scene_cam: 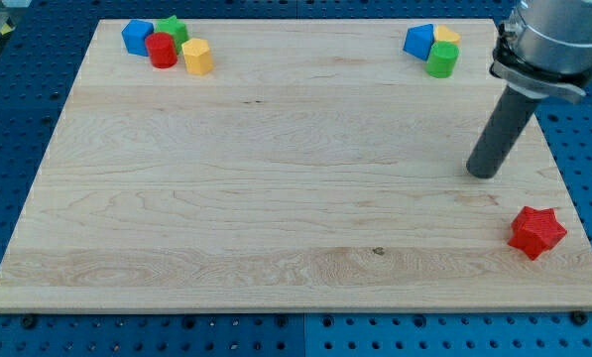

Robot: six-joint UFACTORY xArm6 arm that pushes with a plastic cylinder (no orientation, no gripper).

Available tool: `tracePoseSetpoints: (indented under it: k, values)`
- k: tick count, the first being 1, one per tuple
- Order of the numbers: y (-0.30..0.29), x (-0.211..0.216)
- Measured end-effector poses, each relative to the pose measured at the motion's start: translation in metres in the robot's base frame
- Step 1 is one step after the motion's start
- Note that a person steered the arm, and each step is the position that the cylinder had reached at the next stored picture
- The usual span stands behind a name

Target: Point your arm to blue triangle

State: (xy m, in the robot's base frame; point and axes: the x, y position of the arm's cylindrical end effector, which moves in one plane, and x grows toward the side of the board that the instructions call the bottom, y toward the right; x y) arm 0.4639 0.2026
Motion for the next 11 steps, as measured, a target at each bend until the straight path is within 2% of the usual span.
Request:
tracePoseSetpoints:
  k: [1,2,4,6,7,9,11]
  values:
    - [-0.032,-0.01]
    - [-0.072,-0.038]
    - [-0.122,-0.118]
    - [-0.123,-0.23]
    - [-0.093,-0.272]
    - [-0.082,-0.264]
    - [-0.037,-0.243]
